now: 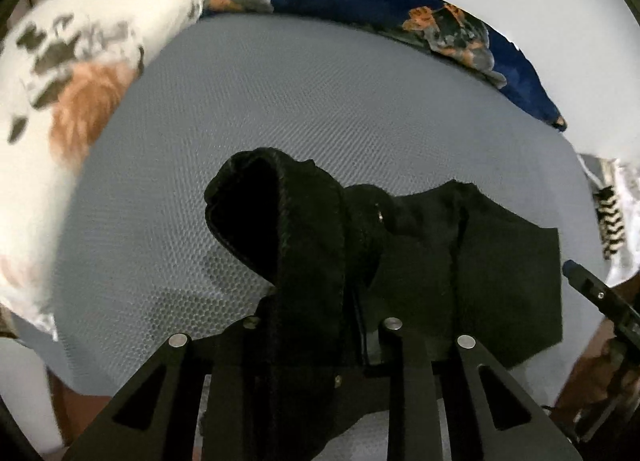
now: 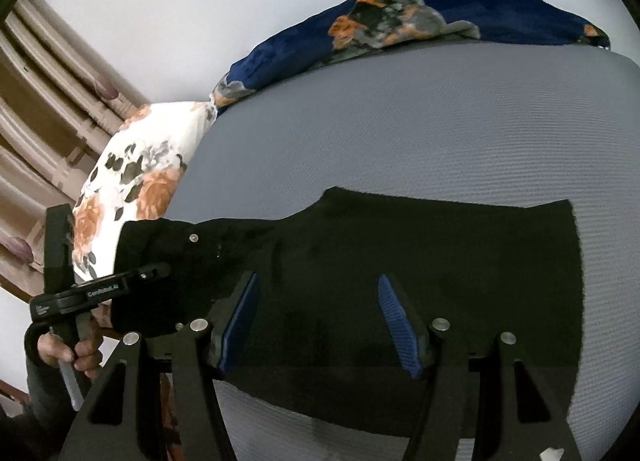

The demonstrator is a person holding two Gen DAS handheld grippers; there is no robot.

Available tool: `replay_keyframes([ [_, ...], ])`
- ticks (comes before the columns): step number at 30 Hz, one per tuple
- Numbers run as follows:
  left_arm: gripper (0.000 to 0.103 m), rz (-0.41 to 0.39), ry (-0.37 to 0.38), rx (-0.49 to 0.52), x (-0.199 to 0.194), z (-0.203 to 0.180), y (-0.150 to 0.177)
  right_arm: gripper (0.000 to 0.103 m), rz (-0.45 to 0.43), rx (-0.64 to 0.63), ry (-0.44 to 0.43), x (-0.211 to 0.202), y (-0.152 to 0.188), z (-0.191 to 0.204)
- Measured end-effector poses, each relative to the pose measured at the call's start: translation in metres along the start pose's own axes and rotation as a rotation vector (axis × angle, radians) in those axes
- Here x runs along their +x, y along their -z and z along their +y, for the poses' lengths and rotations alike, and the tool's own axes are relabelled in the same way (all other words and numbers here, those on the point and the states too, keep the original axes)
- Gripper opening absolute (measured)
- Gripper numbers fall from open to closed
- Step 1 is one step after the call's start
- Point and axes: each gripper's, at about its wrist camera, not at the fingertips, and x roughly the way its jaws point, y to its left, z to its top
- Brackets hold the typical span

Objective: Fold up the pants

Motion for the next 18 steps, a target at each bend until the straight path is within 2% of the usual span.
replay_keyframes([
  [4, 0.024, -0.025, -0.029, 0.017, -0.008, -0.031, -0.001, 0.059, -0.028, 0.035, -0.014, -0.014, -0.002, -0.026],
  [10, 0.024, -0.027, -0.006, 0.030, -0.016, -0.077, -0.006, 0.059, -0.057, 0.093, -0.029, -0.027, 0.000, -0.063],
  [15, 0.024, 0.000, 0.068, 0.021, -0.016, -0.118, -0.014, 0.059, -0.087, 0.128, -0.017, -0.043, 0.006, -0.092],
  [18, 0.024, 0.019, 0.144, 0.009, -0.013, -0.146, -0.021, 0.059, -0.112, 0.159, 0.003, -0.057, 0.010, -0.113],
])
